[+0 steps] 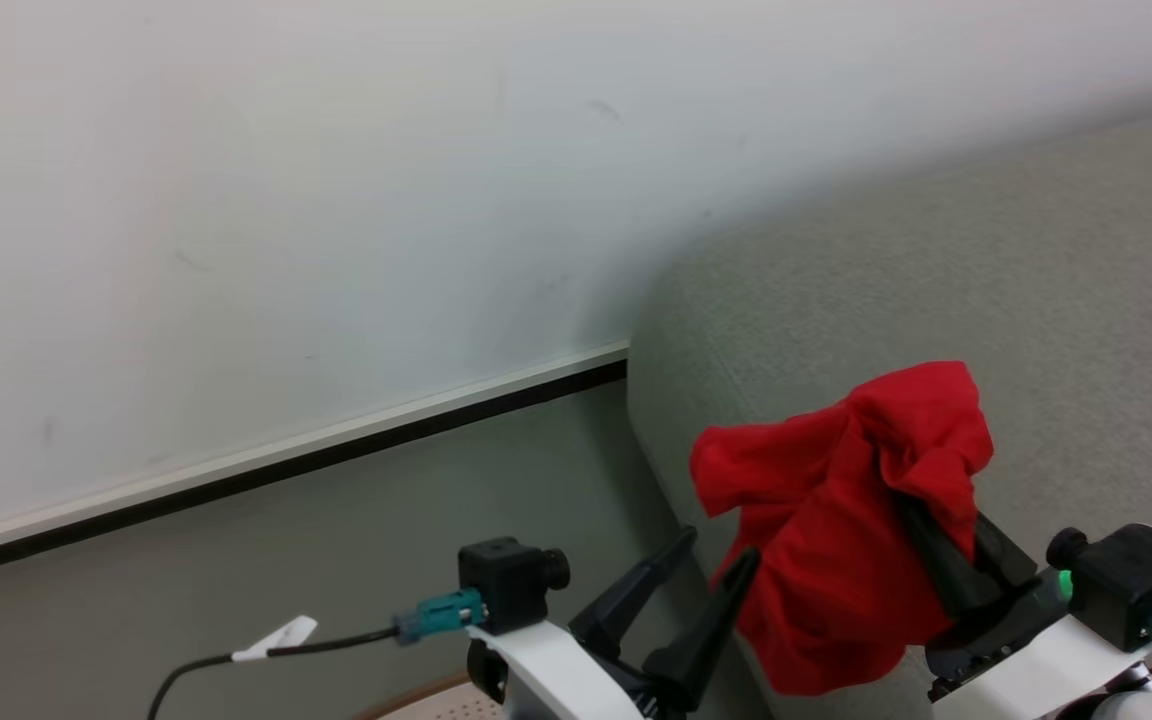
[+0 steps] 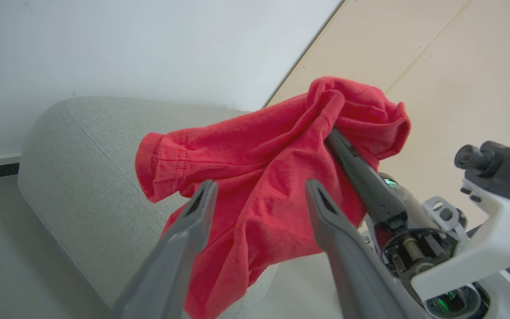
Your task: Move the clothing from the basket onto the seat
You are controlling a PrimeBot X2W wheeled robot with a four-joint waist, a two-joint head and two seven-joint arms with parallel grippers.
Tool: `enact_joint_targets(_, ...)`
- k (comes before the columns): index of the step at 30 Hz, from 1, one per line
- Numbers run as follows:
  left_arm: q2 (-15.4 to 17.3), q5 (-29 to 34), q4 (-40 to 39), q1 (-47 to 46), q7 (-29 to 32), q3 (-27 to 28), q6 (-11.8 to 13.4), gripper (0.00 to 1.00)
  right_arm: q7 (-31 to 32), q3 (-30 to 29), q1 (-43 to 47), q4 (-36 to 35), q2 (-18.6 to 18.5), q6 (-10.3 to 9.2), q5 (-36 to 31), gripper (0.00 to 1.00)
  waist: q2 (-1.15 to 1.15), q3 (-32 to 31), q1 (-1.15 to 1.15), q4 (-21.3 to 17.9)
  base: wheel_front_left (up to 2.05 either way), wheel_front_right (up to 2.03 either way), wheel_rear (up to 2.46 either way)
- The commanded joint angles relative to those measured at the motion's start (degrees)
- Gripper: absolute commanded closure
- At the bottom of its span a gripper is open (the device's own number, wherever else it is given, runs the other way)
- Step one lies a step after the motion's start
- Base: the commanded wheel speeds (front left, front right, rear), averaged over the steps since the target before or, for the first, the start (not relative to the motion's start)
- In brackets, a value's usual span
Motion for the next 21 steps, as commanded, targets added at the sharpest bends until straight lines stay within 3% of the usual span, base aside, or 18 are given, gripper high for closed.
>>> enact_joint_targets(1, 0.1, 1.6, 0.6, -0.5, -1.0, -0.5, -0.1, 0.0, -0.4, -0.7, 0.8, -0.1, -0.7, -0.12, -0.5, 1.0, 0.0, 0.5, 0.0, -2.4, 0.0, 0.0, 0.0)
enact_joint_targets(11, -0.6, 5.0, 2.0, -2.0, -3.3, -3.5, -0.7, 0.0, -1.5, -4.9, 1.5, -0.3, -0.4, -0.11, -1.0, 1.0, 0.0, 2.5, 0.0, -8.8, 0.0, 0.0, 0.0)
enact_joint_targets(21, -0.6, 6.3, 2.0, -4.7, -2.2, -4.4, -0.6, 0.0, -3.3, -8.5, 0.4, -0.4, 0.2, -0.12, -0.6, 1.0, 0.0, 6.9, 0.0, -10.2, 0.0, 0.0, 0.0)
